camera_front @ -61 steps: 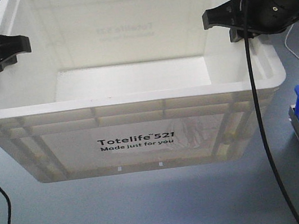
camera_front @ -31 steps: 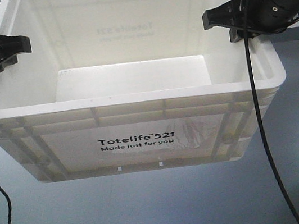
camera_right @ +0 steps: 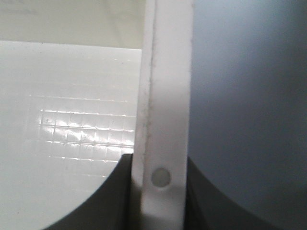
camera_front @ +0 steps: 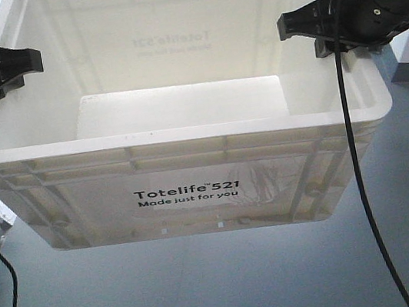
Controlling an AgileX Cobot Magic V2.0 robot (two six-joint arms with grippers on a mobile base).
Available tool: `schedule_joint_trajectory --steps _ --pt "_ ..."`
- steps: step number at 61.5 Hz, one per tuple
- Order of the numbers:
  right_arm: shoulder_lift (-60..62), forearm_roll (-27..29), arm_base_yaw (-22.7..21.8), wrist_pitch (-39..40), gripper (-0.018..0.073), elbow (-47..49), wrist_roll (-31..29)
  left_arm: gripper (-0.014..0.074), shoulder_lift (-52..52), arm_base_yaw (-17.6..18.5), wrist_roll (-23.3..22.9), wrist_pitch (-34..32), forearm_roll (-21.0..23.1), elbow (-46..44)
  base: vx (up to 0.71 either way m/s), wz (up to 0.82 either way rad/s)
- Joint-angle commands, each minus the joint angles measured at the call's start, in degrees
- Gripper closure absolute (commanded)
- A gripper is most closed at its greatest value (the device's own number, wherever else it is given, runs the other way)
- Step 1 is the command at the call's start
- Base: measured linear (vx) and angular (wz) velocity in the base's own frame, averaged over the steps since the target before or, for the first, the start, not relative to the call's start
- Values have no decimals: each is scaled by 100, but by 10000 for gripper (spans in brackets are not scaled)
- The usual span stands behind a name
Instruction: Move bin from left to right shelf
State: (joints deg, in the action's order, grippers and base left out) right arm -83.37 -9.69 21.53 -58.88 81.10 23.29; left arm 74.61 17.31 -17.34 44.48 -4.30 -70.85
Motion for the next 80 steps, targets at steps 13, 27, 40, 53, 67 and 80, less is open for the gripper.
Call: schedule_joint_trajectory --steps 13,27,40,53,67,80 --pt "276 -350 -50 554 497 221 -37 514 -279 19 111 -687 -74 -222 14 44" --pt "276 -350 -50 554 497 221 -37 514 -279 19 111 -687 -74 -222 12 48" --pt "276 -350 -50 554 497 221 -37 514 -279 19 111 -687 -74 -222 11 44" --pt "276 -350 -50 554 497 221 -37 514 -279 19 111 -687 -74 -222 10 40" --pt "276 -350 -50 554 497 221 -37 514 -279 19 111 -687 -74 -222 9 35" --pt "276 -350 -50 554 497 221 -37 514 -279 19 111 -687 -74 -222 6 35"
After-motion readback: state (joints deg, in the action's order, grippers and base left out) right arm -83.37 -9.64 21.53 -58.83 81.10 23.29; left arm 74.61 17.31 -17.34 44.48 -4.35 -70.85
